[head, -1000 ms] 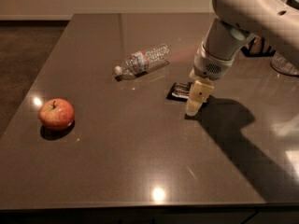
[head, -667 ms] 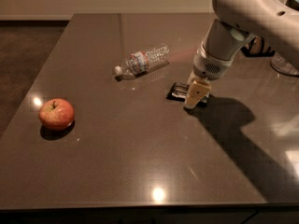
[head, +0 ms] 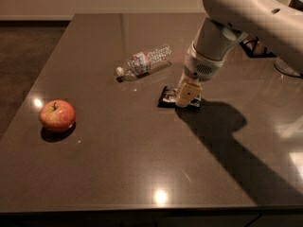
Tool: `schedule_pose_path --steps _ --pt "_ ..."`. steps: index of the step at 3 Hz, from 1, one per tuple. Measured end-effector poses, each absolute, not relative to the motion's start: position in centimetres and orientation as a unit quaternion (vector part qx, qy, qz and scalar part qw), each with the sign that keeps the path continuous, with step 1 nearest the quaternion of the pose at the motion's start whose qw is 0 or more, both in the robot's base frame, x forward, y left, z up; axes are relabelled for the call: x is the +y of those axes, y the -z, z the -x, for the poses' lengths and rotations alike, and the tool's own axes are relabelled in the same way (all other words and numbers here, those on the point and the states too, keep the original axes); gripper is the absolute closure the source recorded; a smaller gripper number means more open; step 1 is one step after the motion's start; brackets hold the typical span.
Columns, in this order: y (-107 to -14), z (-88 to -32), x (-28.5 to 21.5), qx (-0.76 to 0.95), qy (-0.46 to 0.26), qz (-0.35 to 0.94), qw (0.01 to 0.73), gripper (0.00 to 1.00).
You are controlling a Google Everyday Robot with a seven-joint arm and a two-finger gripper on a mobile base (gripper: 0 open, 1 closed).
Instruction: Move rxbar chocolate near apple
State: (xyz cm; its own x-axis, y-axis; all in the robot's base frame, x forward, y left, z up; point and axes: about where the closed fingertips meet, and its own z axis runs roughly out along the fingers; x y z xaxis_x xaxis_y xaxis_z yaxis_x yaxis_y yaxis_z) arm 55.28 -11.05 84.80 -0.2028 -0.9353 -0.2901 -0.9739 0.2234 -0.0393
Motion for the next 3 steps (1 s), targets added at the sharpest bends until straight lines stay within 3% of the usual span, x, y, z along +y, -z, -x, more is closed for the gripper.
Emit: schedule_pose_path --steps 1,3 --pt "-85.3 -54.6 -8.5 0.755 -0.083 0.637 0.131 1.0" --pt "-87.0 -52.2 -2.5 0.714 -0.092 0.681 0.136 1.0"
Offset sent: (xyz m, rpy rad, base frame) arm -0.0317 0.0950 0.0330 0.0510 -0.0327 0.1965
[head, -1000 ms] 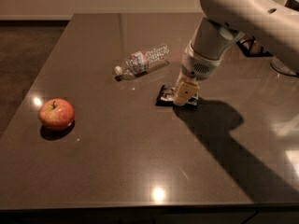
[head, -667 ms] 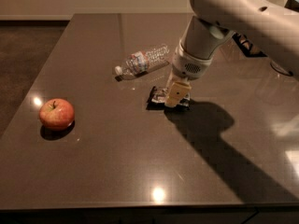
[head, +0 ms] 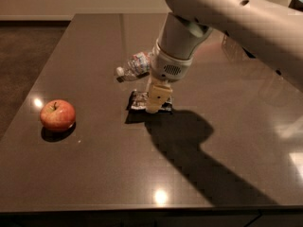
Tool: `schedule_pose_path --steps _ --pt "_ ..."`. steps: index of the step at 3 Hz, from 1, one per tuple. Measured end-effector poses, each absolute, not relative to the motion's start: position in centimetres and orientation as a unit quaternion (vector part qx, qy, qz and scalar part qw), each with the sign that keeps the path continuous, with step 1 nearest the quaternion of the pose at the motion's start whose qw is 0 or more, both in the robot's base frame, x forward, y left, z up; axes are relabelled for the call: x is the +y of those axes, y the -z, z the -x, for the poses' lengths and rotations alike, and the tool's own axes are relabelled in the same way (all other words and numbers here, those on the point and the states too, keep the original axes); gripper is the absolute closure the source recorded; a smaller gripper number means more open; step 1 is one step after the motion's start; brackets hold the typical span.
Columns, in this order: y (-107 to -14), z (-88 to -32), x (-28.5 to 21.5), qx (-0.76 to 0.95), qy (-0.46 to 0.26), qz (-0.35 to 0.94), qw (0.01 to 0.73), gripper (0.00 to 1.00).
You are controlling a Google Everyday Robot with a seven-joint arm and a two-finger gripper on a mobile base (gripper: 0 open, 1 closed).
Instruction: Move rxbar chocolate near apple
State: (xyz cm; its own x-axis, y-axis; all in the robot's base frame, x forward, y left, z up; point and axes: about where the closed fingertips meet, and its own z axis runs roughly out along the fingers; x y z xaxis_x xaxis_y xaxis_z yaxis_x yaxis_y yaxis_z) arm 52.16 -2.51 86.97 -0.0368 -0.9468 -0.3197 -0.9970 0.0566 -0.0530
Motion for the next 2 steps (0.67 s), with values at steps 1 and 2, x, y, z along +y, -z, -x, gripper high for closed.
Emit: schedule_pose_path --steps 1,2 --pt "-86.9 -51.0 0.2 0.699 -0.097 0.696 0.131 1.0" --pt "-86.5 -50.2 2.4 0.689 -0.102 0.706 0.127 1.0"
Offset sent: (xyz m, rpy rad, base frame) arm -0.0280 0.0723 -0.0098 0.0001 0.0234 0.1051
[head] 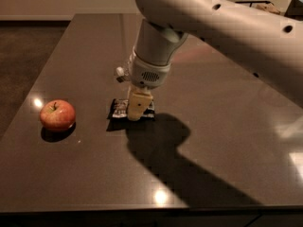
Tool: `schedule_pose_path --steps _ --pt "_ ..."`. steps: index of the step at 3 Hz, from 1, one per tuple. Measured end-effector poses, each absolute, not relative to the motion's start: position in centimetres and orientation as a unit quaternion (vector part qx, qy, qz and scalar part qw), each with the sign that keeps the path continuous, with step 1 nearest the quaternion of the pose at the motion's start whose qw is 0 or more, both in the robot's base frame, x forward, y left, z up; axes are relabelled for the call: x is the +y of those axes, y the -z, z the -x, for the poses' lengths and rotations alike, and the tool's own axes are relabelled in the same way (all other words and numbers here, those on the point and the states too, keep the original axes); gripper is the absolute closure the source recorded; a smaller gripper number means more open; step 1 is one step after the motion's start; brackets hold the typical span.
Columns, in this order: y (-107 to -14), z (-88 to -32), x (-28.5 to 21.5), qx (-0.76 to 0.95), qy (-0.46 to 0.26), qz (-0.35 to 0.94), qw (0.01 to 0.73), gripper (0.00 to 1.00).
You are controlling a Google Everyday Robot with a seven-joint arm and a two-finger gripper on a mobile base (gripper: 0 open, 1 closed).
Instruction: Move rxbar chocolate near apple
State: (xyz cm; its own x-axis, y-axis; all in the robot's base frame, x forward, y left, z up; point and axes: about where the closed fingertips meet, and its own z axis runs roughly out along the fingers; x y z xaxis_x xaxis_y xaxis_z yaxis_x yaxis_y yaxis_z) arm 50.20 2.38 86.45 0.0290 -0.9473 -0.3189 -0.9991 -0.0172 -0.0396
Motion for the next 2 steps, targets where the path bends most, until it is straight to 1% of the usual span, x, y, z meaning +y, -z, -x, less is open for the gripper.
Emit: schedule_pose_path --steps 1,2 --pt "-85.9 -49.4 4.0 0.687 -0.105 0.709 0.124 0.8" --pt "-85.8 -48.5 5.9 0.678 -0.107 0.717 0.122 0.59"
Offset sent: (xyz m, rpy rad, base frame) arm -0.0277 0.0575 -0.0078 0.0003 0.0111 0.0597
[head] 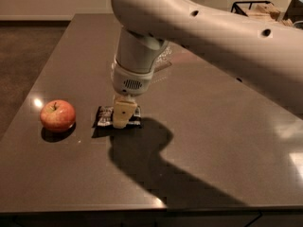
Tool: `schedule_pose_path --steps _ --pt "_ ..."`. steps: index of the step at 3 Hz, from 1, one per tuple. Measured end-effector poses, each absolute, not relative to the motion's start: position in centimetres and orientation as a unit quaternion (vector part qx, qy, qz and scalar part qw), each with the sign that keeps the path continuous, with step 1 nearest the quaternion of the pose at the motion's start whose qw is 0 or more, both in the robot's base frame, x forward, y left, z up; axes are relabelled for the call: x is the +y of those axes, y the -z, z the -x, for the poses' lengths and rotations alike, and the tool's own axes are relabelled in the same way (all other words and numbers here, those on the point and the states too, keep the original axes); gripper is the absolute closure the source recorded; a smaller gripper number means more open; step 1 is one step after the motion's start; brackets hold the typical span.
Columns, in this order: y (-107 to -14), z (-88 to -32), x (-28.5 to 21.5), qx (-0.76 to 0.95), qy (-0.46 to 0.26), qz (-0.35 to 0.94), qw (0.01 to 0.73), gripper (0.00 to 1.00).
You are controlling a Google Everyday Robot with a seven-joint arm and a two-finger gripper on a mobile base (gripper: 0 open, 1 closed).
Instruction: Move rxbar chocolate near apple
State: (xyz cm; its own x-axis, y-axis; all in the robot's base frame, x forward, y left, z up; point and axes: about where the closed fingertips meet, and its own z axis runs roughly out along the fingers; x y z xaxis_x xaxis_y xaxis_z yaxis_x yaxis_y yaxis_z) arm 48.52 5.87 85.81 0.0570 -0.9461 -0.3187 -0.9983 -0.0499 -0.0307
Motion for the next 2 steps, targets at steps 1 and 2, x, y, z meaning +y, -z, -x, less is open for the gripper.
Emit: schedule_pose_path --steps 1,2 --pt "-85.49 -47.76 7.49 0.671 -0.112 0.723 0.118 0.36" --pt "-85.25 -47.19 8.28 0.669 -0.123 0.723 0.118 0.12"
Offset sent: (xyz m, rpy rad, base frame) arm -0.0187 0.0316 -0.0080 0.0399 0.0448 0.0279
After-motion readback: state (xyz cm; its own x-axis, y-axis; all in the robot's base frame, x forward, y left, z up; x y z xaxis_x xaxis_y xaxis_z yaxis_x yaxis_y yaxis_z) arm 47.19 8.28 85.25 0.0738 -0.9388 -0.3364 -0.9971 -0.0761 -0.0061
